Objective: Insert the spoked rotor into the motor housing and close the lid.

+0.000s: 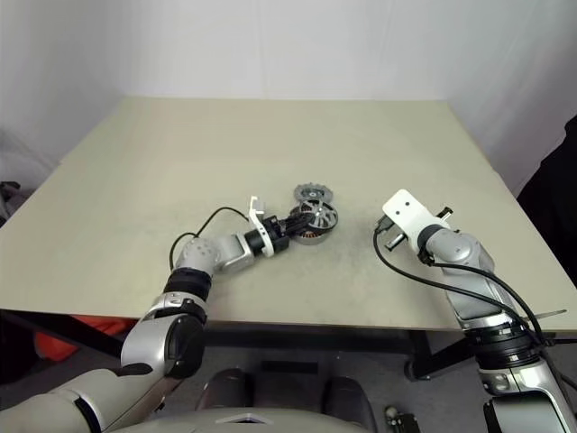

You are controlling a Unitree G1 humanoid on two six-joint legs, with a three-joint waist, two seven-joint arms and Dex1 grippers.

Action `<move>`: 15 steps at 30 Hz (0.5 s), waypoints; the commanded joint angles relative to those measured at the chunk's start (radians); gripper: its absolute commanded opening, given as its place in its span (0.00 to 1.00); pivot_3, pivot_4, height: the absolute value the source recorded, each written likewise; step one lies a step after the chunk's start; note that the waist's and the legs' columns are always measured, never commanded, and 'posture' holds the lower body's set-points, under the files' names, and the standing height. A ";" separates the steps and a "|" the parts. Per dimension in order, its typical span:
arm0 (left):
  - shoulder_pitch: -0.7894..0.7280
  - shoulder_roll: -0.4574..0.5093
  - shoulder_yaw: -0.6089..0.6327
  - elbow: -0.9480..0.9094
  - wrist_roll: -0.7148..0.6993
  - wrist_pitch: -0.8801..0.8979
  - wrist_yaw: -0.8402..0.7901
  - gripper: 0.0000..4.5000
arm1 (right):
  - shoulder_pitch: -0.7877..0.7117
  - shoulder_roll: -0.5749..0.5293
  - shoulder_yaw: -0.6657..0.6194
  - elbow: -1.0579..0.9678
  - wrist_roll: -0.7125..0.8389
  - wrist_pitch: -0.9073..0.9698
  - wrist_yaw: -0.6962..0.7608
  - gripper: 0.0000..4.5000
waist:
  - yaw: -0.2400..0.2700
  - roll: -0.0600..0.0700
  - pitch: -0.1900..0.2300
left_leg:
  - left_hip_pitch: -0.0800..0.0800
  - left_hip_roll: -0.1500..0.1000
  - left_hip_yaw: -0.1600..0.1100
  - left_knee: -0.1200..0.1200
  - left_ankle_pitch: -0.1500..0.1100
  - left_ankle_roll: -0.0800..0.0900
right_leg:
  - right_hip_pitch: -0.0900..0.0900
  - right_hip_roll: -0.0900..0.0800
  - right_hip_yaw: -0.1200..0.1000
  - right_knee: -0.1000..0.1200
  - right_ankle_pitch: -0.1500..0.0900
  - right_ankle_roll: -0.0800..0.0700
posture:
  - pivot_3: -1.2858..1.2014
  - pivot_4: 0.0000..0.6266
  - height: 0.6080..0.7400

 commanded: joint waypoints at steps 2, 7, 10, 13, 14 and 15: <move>0.019 0.010 0.015 -0.059 -0.020 0.009 0.010 0.09 | -0.039 0.001 -0.008 0.005 -0.014 -0.028 -0.010 0.00 | 0.000 0.000 0.000 | 0.000 0.000 0.000 0.000 0.000 0.000 | 0.000 0.000 0.000 0.000 0.000 0.000 | 0.52 0.00 1.00; 0.028 0.004 0.018 -0.062 -0.022 -0.002 0.021 0.09 | -0.058 0.007 0.007 0.023 -0.017 -0.042 -0.008 0.00 | -0.001 0.000 0.000 | 0.001 0.000 0.000 0.000 0.000 0.000 | 0.000 0.000 0.000 0.000 0.000 0.000 | 0.52 0.00 1.00; 0.027 -0.002 0.013 -0.055 -0.017 -0.011 0.022 0.09 | -0.064 0.008 0.009 0.029 -0.018 -0.046 -0.006 0.00 | -0.001 0.000 0.000 | 0.001 0.000 0.000 0.000 0.000 0.000 | 0.000 0.000 0.000 0.000 0.000 0.000 | 0.52 0.00 1.00; 0.018 -0.006 0.029 -0.038 -0.025 -0.029 0.021 0.09 | -0.068 0.006 0.011 0.035 -0.020 -0.052 -0.005 0.00 | -0.001 0.000 0.000 | 0.001 0.000 0.000 0.000 0.000 0.000 | 0.001 0.000 0.000 0.000 0.000 0.000 | 0.52 0.00 1.00; 0.014 -0.007 0.040 -0.033 -0.034 -0.033 0.019 0.09 | -0.068 0.006 0.012 0.036 -0.022 -0.053 -0.006 0.00 | -0.001 0.000 0.000 | 0.001 0.000 0.000 0.000 0.000 0.000 | 0.001 0.000 0.000 0.000 0.000 0.000 | 0.52 0.00 1.00; 0.011 -0.008 0.048 -0.029 -0.040 -0.036 0.017 0.09 | -0.068 0.006 0.013 0.037 -0.024 -0.055 -0.005 0.00 | -0.001 0.000 0.000 | 0.001 0.000 0.000 0.000 0.000 0.000 | 0.001 0.000 0.000 0.000 0.000 0.000 | 0.52 0.00 1.00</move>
